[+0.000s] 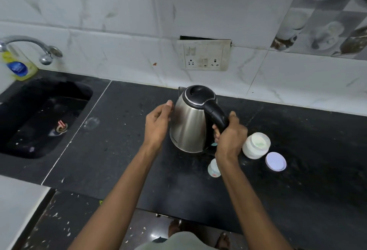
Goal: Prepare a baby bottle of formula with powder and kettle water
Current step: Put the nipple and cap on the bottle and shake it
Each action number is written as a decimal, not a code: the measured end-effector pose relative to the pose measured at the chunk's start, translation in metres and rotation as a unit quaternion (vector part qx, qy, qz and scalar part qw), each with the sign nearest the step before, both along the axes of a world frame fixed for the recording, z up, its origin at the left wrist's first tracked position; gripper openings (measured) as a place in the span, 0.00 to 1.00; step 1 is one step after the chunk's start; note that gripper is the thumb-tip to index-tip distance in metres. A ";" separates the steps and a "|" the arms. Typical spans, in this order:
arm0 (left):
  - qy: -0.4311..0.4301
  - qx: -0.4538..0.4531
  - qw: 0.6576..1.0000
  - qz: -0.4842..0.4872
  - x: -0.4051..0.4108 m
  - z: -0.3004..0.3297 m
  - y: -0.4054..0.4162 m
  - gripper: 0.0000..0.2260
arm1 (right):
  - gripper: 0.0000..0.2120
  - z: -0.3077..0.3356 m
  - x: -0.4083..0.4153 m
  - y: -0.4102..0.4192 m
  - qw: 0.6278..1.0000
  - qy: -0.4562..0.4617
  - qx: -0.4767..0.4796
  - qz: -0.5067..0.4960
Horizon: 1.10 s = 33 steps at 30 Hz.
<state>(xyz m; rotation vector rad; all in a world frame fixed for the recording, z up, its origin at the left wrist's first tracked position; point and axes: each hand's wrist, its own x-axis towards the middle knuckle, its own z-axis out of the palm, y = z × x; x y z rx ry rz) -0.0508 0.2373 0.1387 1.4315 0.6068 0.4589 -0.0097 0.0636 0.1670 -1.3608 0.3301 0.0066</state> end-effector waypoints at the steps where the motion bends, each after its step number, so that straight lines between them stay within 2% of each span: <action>1: 0.002 0.004 1.000 -0.008 0.003 -0.002 0.003 0.19 | 0.25 -0.006 -0.002 0.008 1.000 0.000 -0.002 -0.008; 3: 0.011 0.006 0.999 -0.029 0.007 -0.005 0.010 0.27 | 0.25 -0.020 -0.005 0.021 1.000 0.010 -0.001 -0.024; 6: 0.029 -0.001 0.998 -0.061 0.009 -0.010 0.015 0.30 | 0.26 -0.038 -0.011 0.036 0.999 0.022 0.010 -0.034; 12: 0.079 -0.019 0.996 -0.048 0.013 -0.029 0.020 0.20 | 0.27 -0.066 -0.017 0.052 0.999 0.001 -0.035 -0.004; 14: 0.081 -0.037 0.995 -0.049 0.013 -0.042 0.026 0.18 | 0.25 -0.079 -0.019 0.054 0.999 0.000 -0.047 0.016; 26: 0.046 -0.068 0.994 -0.079 0.016 -0.064 0.033 0.21 | 0.31 -0.102 -0.017 0.068 0.995 -0.003 -0.098 0.007; 29: 0.046 -0.068 0.992 -0.092 0.023 -0.065 0.038 0.16 | 0.34 -0.106 -0.015 0.071 0.993 -0.011 -0.116 0.002; 33: 0.054 -0.063 0.991 -0.105 0.033 -0.069 0.046 0.16 | 0.34 -0.112 -0.011 0.074 0.990 -0.013 -0.137 0.002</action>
